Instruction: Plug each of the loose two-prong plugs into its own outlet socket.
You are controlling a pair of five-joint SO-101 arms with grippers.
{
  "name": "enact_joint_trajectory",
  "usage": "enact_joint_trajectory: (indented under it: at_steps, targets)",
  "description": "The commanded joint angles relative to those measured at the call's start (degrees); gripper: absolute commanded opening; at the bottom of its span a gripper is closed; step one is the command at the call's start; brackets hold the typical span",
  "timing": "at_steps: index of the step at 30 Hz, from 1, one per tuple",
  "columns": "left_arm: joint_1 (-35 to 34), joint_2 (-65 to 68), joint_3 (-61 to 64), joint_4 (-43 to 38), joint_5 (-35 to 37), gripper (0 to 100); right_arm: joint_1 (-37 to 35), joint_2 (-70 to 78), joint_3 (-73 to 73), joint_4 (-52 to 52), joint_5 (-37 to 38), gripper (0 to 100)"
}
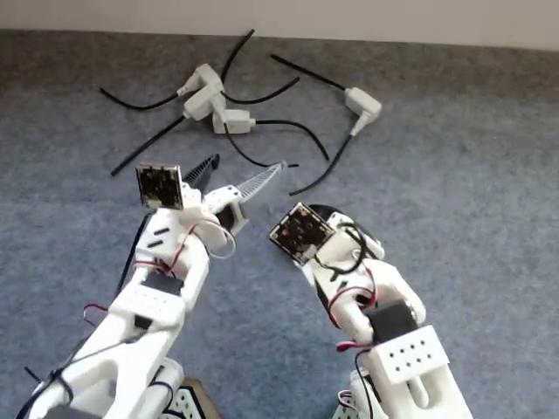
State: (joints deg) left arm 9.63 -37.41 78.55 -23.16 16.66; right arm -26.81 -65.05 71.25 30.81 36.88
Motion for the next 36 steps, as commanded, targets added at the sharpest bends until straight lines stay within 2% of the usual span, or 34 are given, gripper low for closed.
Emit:
enact_joint_trajectory:
  at_steps: [1,8,12,17,25,30,36]
  targets:
    - [5.05,-9.27,4.26,-1.14,0.18,40,0.57,5.93,-0.92,-4.09,0.35,1.4]
    - [9.27,-14.02,9.01,-1.14,0.0,40,0.31,9.36,-2.68,-7.25,0.35,1.4]
    - [9.27,-9.63,7.96,-1.14,0.0,40,0.31,9.36,-9.45,-1.36,-0.44,1.4]
    - [9.1,1.27,2.15,-1.14,-0.09,40,0.22,9.36,-20.44,8.84,-6.42,1.4]
    - [8.22,17.8,-7.6,-1.49,-0.09,40,0.22,9.36,-31.96,22.46,-6.59,1.4]
    - [5.49,19.12,-9.1,-1.49,-0.09,40,0.57,9.36,-35.56,27.74,-6.24,1.4]
    - [5.49,19.12,-8.84,-1.49,-0.09,40,0.57,8.48,-38.46,29.58,-6.24,1.4]
